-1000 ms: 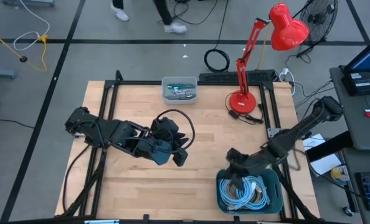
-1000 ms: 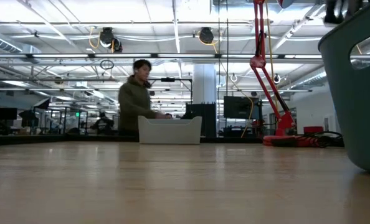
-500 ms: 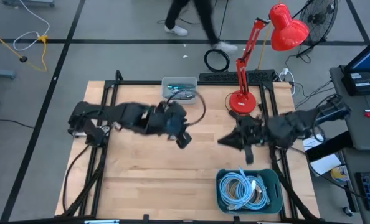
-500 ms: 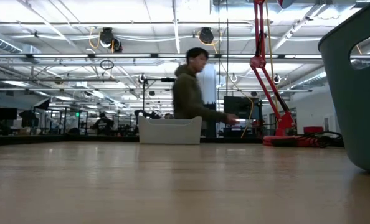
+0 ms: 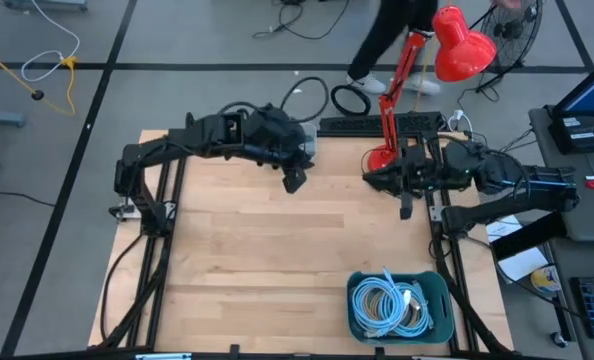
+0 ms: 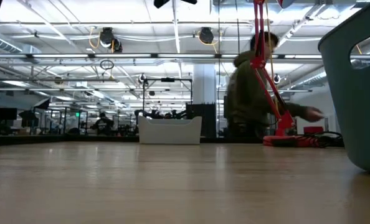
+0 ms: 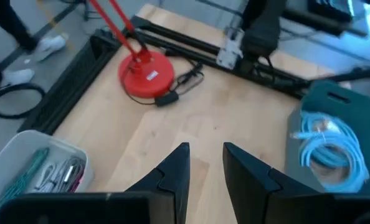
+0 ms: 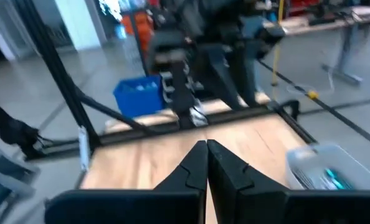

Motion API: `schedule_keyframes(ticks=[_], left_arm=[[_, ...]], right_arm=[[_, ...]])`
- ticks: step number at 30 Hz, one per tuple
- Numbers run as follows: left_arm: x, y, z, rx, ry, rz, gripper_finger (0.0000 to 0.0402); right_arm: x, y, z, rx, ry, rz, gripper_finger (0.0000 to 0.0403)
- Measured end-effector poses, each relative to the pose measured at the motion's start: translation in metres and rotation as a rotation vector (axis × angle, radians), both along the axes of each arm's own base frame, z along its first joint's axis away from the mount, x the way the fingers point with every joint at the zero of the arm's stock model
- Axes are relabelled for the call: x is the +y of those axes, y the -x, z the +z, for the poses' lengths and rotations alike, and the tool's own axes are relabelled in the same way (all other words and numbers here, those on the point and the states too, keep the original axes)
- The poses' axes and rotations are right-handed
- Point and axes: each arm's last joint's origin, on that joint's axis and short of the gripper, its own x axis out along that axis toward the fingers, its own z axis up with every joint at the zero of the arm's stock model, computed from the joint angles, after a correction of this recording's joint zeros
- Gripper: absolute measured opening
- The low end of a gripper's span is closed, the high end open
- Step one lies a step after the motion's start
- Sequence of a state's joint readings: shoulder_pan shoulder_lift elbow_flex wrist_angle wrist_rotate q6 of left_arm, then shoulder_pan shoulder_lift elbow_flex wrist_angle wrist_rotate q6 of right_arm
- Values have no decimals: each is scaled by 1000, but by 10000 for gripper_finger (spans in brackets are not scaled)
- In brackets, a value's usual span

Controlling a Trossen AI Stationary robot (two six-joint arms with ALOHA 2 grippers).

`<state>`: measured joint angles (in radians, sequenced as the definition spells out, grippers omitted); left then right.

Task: Pick & Place USB Port
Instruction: Return to Home Position

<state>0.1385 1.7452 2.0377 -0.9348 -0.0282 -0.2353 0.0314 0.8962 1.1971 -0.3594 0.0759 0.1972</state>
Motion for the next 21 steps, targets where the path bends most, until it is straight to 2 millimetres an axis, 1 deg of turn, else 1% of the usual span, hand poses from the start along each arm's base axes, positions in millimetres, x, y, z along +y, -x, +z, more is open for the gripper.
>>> schedule_keyframes(ticks=[2, 3, 5, 7, 14, 17, 21], left_arm=[[4, 3, 1, 8, -12, -42, 97], [5, 4, 2, 8, -21, -58, 97], [7, 7, 3, 9, -23, -64, 97], [9, 8, 2, 26, -22, -60, 97], [7, 12, 0, 72, -25, -76, 97], [8, 13, -1, 79, -11, -84, 97], [8, 14, -2, 93, -6, -89, 97]], right_arm=[[-2, 3, -8, 54, 5, -12, 0], [-2, 5, -16, 90, 6, -17, 0], [-3, 7, -33, 131, -8, -48, 0], [-3, 8, -53, 133, -44, -74, 0], [-4, 21, -126, -44, -133, -73, 0], [-2, 29, -158, -81, -183, -28, 0], [0, 41, -192, -122, -241, 52, 0]])
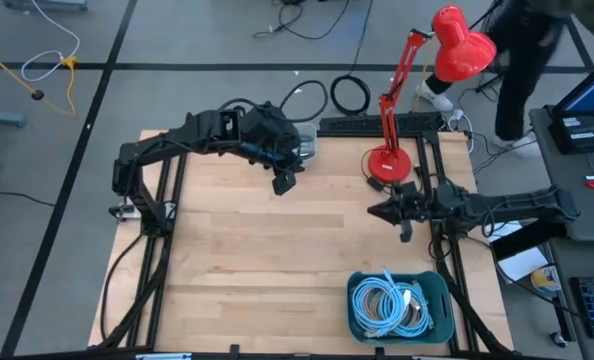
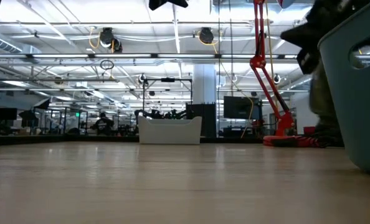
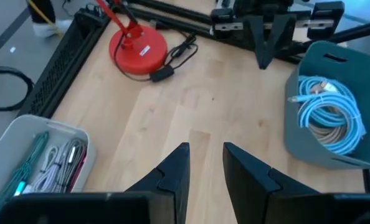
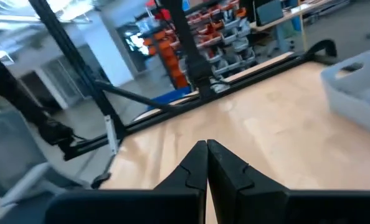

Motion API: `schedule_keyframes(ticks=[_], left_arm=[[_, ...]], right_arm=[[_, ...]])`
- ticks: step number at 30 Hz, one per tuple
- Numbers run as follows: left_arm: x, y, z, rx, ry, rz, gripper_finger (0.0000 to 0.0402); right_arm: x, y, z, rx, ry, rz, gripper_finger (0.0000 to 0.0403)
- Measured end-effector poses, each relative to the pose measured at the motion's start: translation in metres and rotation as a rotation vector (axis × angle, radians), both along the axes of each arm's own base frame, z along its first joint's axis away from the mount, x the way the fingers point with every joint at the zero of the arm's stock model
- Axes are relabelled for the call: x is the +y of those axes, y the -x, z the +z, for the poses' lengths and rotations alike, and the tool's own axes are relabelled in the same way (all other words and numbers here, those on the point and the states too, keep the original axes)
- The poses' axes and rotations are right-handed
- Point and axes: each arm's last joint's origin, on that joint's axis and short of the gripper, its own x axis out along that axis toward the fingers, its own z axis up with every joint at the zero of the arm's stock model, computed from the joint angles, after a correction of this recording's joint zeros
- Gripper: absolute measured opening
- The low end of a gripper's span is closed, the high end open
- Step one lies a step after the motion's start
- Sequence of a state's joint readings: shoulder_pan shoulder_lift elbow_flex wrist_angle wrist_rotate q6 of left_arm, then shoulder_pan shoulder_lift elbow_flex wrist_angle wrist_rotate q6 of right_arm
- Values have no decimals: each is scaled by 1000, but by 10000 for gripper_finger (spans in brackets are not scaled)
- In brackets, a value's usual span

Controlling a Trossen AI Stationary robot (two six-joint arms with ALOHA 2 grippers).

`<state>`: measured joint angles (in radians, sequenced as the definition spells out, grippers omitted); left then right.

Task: Pick & Place USB Port
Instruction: Return to Home Position

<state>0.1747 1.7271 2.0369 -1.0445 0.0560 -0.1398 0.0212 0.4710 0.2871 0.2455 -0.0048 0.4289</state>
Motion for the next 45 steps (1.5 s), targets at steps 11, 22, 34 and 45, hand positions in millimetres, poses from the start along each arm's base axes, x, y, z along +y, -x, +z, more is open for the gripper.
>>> schedule_keyframes(ticks=[11, 22, 34, 45], left_arm=[[5, 1, -1, 7, 8, 25, 97], [6, 1, -1, 8, 8, 39, 97], [7, 1, -1, 8, 12, 46, 97], [8, 2, -2, 17, 10, 49, 97]], right_arm=[[1, 18, -43, -78, -59, 50, 0], [1, 22, -48, -41, -56, 52, 0], [0, 22, -54, 14, 5, 23, 0], [0, 28, -62, 96, -11, 15, 0]])
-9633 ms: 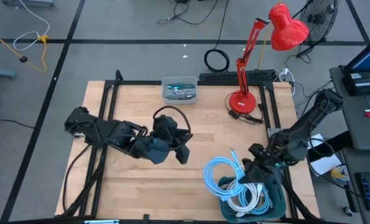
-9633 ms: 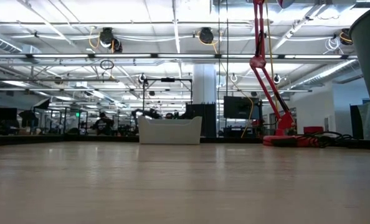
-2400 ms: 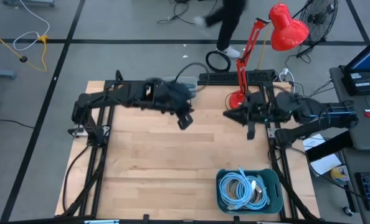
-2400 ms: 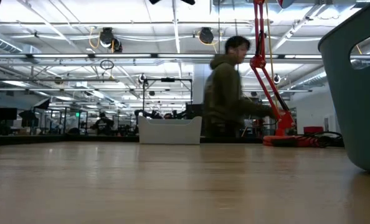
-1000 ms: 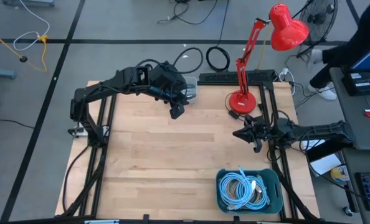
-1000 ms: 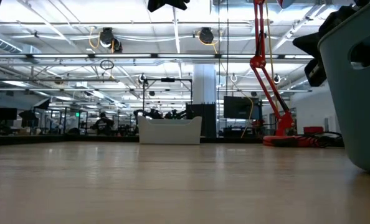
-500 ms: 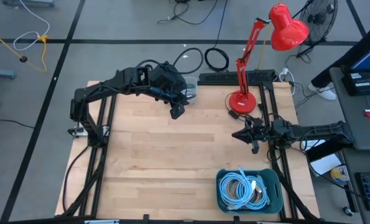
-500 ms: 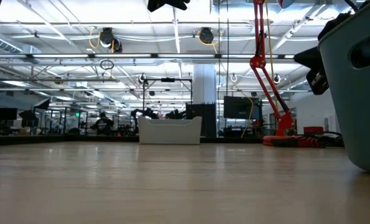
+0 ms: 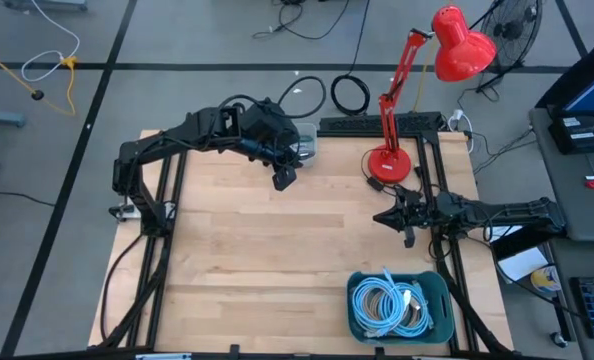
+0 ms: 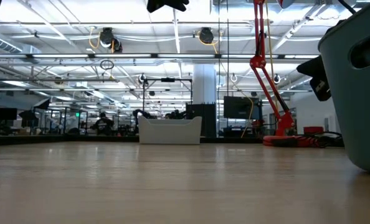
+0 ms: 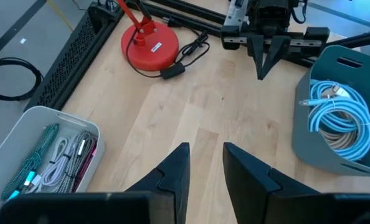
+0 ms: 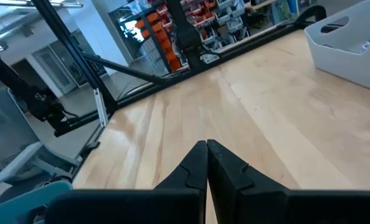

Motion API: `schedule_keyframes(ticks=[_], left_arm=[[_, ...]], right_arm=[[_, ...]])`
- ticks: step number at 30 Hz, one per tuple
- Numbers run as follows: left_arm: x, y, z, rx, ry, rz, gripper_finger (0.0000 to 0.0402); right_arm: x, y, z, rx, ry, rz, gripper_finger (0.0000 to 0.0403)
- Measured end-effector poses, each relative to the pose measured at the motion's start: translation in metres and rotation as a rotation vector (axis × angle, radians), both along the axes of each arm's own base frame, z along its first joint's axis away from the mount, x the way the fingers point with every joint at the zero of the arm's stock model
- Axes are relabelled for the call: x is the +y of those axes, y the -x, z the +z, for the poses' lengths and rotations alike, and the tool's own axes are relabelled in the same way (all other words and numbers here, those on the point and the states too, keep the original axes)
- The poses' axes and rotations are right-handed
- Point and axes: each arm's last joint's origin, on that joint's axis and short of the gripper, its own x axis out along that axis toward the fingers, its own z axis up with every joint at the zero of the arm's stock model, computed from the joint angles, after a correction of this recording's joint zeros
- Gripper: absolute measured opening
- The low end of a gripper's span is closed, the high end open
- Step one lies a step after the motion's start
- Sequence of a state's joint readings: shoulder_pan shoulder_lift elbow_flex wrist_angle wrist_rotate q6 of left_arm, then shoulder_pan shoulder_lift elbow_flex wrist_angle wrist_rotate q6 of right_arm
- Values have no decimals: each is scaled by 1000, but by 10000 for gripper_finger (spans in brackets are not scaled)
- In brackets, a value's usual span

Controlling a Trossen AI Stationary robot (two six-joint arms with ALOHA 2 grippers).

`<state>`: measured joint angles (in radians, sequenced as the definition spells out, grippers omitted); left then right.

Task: Pick & Place USB Port
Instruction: Return to Home Position

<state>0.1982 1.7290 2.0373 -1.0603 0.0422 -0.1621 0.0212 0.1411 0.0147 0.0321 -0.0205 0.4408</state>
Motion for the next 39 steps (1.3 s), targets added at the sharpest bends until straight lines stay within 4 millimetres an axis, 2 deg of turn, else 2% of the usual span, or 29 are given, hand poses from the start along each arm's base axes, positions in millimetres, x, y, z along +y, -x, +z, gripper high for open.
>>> schedule_keyframes(ticks=[9, 17, 22, 25, 29, 32, 36, 39], left_arm=[[2, 0, 0, -1, -6, 0, 97], [5, 0, 0, -11, -25, -10, 97], [14, 0, -22, 20, 43, -11, 97], [13, 5, -33, -121, 114, -81, 92], [10, 25, -69, -317, 177, -83, 48], [7, 56, -106, -399, 235, -36, 9], [-3, 107, -152, -467, 297, 95, 15], [-13, 138, -179, -550, 334, 159, 7]], right_arm=[[0, -1, -2, 21, -52, -3, 0], [0, -1, 0, 0, 12, 10, 0], [0, -1, 1, -6, 7, 9, 0], [0, -1, 1, -8, 7, 9, 0], [0, -1, 1, -10, 7, 9, 0], [0, -1, 1, -12, 7, 9, 0], [0, -1, 1, -13, 7, 9, 0], [0, -1, 1, -13, 7, 8, 0]])
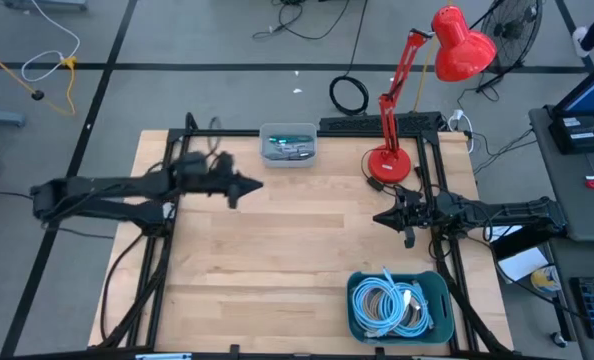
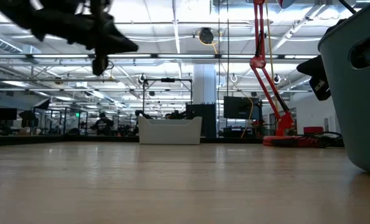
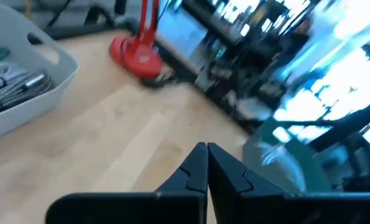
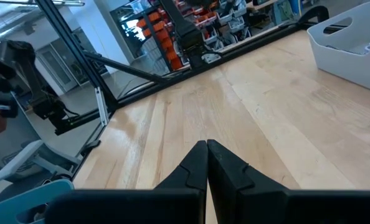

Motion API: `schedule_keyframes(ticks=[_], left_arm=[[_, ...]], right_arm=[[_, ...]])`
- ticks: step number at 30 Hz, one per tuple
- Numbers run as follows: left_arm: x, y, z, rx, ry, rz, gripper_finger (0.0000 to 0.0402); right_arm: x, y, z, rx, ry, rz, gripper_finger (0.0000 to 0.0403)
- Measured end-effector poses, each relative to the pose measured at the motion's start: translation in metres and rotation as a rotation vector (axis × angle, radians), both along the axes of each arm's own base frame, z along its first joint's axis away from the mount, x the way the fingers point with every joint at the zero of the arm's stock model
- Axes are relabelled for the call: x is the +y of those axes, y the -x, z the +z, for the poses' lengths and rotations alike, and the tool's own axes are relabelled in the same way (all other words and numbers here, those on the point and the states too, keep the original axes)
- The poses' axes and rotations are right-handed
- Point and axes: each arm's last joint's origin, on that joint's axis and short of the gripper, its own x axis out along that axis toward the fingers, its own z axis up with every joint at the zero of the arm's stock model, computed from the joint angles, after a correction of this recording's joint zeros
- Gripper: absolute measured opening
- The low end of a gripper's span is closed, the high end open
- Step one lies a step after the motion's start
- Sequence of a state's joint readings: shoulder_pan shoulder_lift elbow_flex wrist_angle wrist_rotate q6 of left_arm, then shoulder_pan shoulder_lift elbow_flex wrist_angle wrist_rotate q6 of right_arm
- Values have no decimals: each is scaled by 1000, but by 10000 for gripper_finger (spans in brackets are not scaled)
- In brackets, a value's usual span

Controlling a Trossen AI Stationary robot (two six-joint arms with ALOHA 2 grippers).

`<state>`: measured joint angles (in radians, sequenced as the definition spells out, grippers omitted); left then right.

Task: Pick & Place USB Port
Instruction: Return to Home Position

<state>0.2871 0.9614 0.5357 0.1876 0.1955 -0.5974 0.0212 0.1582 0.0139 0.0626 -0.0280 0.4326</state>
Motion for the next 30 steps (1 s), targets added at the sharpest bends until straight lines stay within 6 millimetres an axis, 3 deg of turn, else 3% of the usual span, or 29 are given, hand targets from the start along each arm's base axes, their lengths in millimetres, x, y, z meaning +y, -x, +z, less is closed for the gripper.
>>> schedule_keyframes(ticks=[4, 8, 23, 30], left_arm=[[-11, 28, -18, -141, 18, 51, 4], [-23, 42, -35, -154, 16, 20, 2], [-48, 68, -85, -97, -33, -20, 1], [-48, 77, -88, -161, -111, -29, 1]], right_arm=[[0, 0, 0, 0, 0, 0, 0], [0, 0, 0, 1, 0, 0, 0], [0, 0, 0, 0, 0, 0, 0], [0, 0, 0, 0, 0, 0, 0]])
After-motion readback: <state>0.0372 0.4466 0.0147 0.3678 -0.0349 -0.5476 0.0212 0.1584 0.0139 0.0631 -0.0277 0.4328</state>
